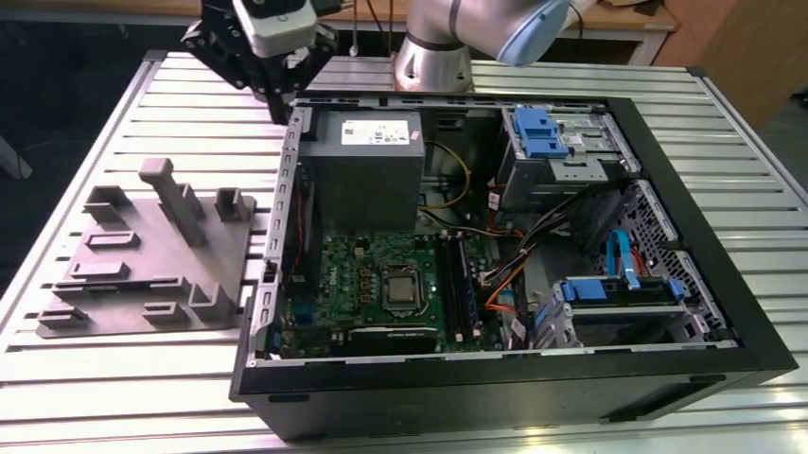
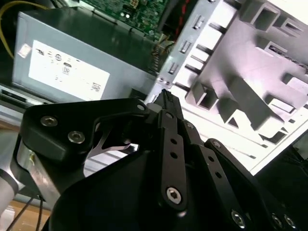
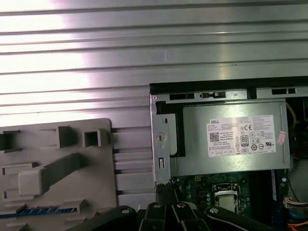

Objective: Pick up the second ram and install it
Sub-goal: 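Reach for the second ram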

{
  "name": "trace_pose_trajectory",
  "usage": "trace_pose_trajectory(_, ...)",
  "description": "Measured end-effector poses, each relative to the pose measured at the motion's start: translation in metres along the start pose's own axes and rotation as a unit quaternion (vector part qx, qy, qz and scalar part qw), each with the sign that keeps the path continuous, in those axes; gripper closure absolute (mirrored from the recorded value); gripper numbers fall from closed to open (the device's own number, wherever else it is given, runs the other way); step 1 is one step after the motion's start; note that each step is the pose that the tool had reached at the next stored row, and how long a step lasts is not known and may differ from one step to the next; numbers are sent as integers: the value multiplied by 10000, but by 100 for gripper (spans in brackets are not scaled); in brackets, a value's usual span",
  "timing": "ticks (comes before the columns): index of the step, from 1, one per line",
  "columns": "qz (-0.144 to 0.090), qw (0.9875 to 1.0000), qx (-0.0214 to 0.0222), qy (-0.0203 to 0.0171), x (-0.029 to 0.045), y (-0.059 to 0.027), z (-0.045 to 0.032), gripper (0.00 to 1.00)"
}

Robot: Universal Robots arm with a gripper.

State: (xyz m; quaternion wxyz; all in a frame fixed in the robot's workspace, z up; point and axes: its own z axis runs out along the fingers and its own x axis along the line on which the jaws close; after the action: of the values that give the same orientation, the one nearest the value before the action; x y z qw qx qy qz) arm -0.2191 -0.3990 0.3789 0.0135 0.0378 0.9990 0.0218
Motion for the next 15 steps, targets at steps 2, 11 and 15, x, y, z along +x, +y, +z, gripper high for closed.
trace_pose_trajectory(2, 1, 10000, 1, 1, 66, -5, 10, 90)
trace_pose_trajectory(11, 1, 10000, 0, 0, 261, -23, 53, 90)
trace_pose_trajectory(15, 2, 10000, 1, 1, 344, -32, 70, 90)
